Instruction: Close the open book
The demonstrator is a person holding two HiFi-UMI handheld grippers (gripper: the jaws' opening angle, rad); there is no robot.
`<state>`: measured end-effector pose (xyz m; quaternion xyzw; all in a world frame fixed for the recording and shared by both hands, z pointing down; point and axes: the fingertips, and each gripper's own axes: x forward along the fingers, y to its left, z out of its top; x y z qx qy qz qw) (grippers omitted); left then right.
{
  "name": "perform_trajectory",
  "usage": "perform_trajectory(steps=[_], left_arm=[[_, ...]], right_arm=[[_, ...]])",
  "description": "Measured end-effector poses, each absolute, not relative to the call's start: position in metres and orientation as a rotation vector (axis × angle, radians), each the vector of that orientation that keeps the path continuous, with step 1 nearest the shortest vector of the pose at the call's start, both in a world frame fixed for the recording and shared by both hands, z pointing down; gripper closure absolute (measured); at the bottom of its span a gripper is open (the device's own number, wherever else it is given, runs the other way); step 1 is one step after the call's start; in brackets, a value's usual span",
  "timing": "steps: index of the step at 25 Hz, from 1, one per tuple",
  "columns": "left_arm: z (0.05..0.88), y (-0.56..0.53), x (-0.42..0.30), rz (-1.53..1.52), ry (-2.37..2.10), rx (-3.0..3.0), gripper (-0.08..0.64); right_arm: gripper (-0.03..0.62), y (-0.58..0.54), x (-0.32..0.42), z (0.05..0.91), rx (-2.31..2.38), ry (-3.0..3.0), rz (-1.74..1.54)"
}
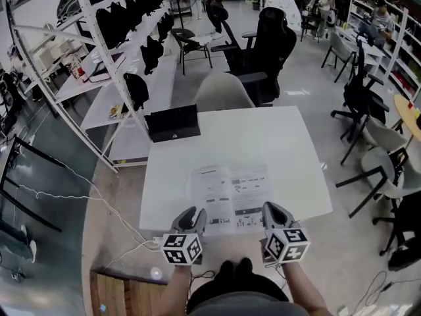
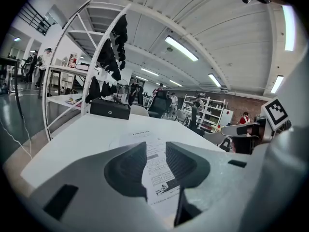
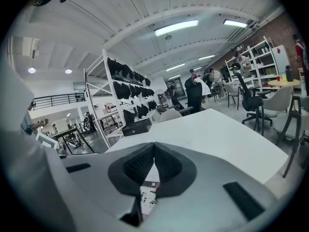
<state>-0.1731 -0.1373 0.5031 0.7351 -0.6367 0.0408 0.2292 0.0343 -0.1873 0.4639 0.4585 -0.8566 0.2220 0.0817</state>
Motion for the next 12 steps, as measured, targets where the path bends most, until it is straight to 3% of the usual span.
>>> perform_trajectory(steps=[12], left_arm=[[0.517,-0.124,-0.19,0.052,-1.847,1.81,0.425]], right_arm=[[0.588,-0.205,0.024,0.474,1.208,-2.569,0.674]])
